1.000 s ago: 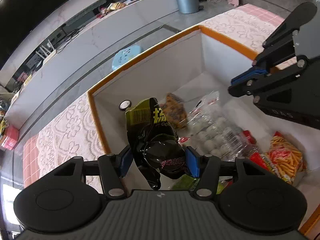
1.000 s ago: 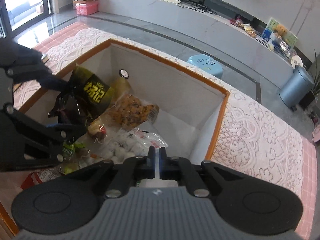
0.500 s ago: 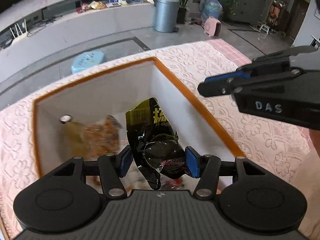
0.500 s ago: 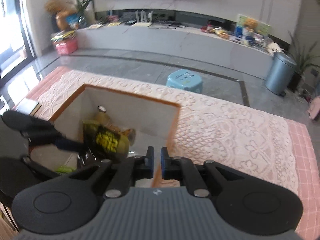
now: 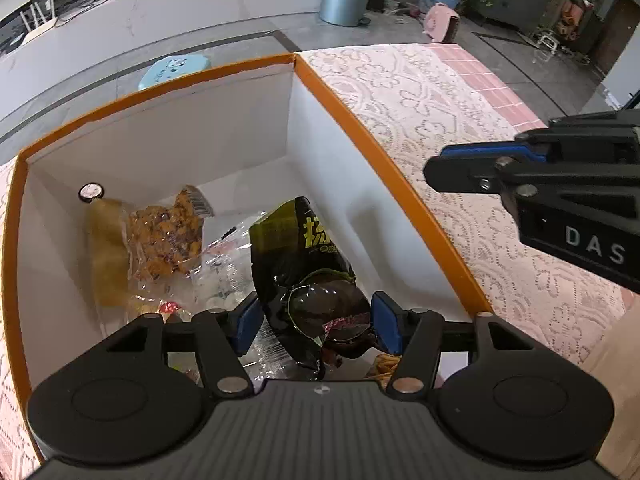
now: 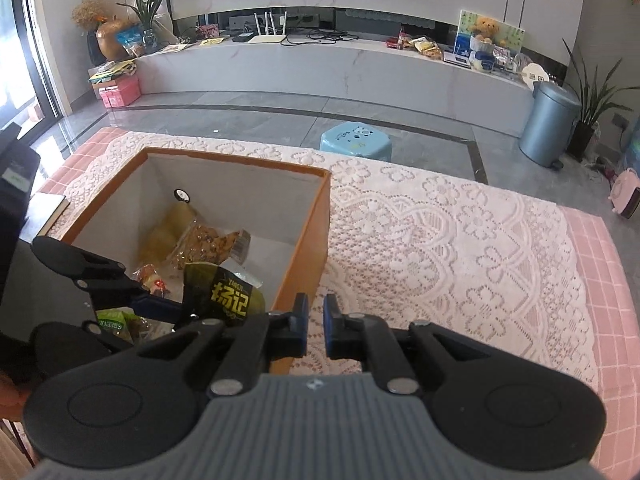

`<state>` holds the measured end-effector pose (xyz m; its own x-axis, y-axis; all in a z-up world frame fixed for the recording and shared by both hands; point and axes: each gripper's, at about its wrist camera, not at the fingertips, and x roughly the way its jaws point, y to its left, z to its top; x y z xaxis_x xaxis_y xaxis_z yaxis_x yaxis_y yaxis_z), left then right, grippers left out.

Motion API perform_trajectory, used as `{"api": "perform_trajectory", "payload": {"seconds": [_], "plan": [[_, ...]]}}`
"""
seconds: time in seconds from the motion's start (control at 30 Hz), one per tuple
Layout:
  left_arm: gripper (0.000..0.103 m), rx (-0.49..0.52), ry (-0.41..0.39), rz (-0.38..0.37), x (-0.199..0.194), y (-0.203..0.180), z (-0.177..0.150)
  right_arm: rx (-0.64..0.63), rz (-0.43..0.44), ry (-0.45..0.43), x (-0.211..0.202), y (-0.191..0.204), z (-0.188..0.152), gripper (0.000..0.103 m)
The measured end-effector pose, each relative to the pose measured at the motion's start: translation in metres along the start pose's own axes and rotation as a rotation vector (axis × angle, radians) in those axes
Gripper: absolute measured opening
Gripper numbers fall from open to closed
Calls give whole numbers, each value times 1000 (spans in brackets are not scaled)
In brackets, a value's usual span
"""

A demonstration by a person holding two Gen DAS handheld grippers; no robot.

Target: Organize snacks

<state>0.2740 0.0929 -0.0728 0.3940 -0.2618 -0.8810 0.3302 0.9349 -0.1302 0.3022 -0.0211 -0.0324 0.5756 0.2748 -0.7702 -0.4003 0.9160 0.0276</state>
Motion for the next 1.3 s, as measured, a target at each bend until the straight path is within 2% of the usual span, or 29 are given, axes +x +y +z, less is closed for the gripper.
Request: {"api": "perform_trajectory", "payload": {"seconds": [0.13, 0.33, 0.5, 0.6, 0.67, 0.8, 0.87, 0.97, 1.07, 1.23, 1.3], "plan": [[73, 9, -33, -17, -8, -5, -2, 1, 0, 11, -2, 0, -1, 5], [73, 38, -58, 31, -30, -9, -3, -2, -4, 20, -8, 2, -6, 9], [73, 19, -130, 95, -62, -15, -6, 0, 0, 2, -24, 6, -9, 17], [73, -7, -194, 119, -89, -19, -11, 1, 3, -19, -38, 10, -9, 27], [73, -29, -238, 141, -108, -22, -16, 2, 4, -39, -50, 13, -10, 39], [73, -83, -324, 198, -142, -30, -30, 14, 5, -77, -76, 18, -15, 48], [73, -105, -375, 215, -157, -37, -39, 29, 10, -99, -93, 20, -19, 57], [73, -125, -454, 269, -180, -46, -53, 51, 9, -140, -116, 26, -27, 60], [75, -145, -523, 334, -197, -58, -69, 68, -3, -180, -138, 31, -36, 68], [81, -157, -583, 376, -217, -78, -94, 73, -19, -250, -171, 43, -56, 70], [85, -137, -611, 407, -222, -90, -105, 56, -38, -287, -186, 49, -66, 74]]}}
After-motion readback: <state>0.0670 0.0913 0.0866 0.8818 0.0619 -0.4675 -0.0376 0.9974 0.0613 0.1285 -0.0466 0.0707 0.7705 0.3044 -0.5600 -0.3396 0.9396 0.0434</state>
